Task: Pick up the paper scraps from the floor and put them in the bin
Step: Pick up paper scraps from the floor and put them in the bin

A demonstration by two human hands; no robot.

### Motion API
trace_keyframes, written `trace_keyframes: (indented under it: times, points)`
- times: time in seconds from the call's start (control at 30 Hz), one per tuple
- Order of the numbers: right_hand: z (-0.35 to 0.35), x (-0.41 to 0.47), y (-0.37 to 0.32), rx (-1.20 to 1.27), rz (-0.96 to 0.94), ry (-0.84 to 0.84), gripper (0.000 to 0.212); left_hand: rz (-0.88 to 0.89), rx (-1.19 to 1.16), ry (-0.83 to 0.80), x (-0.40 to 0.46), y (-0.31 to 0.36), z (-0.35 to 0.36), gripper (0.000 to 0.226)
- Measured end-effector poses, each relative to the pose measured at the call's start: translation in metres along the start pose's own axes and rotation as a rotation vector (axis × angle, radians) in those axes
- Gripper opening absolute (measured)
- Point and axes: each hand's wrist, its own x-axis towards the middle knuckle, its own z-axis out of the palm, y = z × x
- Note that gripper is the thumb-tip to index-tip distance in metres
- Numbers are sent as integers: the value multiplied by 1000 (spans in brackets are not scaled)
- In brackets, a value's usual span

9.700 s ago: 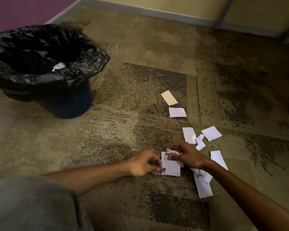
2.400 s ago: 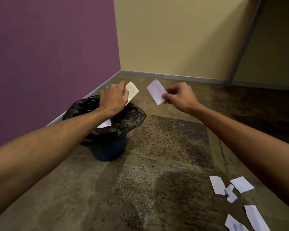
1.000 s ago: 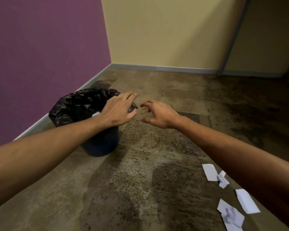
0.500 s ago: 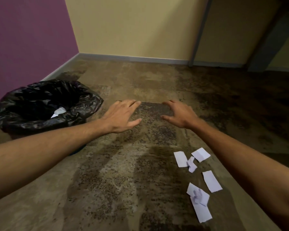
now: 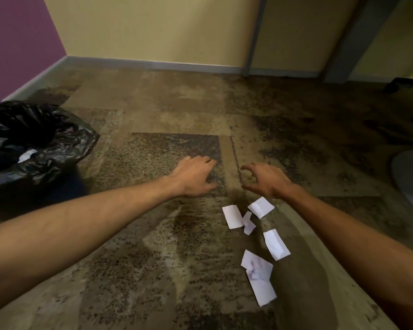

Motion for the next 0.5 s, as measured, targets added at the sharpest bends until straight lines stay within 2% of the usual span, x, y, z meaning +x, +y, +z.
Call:
trace_keyframes:
  times: [0.27,0.37,0.43,0.5]
  points:
    - [40,-11,34,-24,108,-187,64,-9,-58,-183,22,10,48,58]
    - [54,-16,46,-38,138,-237,62,38,-39,-235,26,18,67,54]
    - [60,-20,52,-31,168,-267,68,92,-3,-251,27,25,79,48]
    - [66,-22,56,-30,188,-294,75,139,30,-291,28,32,93,52]
